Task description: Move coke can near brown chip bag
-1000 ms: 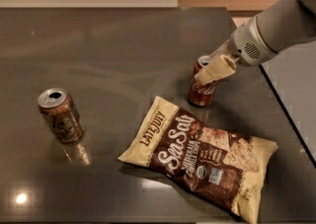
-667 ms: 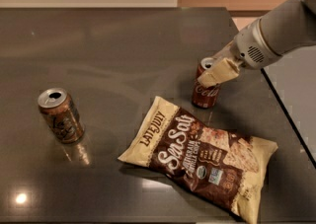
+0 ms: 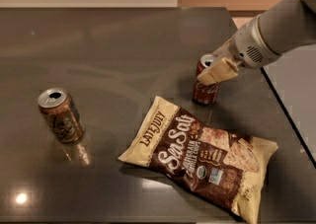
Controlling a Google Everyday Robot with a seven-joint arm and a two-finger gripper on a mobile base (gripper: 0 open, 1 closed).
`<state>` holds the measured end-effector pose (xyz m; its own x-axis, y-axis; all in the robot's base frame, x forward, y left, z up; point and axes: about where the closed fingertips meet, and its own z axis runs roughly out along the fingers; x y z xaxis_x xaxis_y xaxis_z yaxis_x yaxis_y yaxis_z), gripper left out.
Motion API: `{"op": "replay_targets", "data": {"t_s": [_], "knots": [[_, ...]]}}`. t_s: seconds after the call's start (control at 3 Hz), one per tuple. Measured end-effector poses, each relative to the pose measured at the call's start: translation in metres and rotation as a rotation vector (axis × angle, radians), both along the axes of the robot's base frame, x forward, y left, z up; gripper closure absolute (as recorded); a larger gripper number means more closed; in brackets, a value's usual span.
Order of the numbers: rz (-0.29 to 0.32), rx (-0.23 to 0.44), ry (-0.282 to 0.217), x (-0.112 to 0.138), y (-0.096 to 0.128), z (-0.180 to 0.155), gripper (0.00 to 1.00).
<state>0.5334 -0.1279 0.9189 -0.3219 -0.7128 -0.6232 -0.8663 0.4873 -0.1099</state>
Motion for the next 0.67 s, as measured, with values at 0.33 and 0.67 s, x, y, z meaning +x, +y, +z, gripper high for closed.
{"op": "replay_targets", "data": {"t_s": [0.33,0.67], "knots": [[0.003,-0.001,-0.001,-0.0005,0.0017,0.0004,0.0],[0.003,-0.001,-0.001,-0.0006,0.0018,0.0004,0.0]]}}
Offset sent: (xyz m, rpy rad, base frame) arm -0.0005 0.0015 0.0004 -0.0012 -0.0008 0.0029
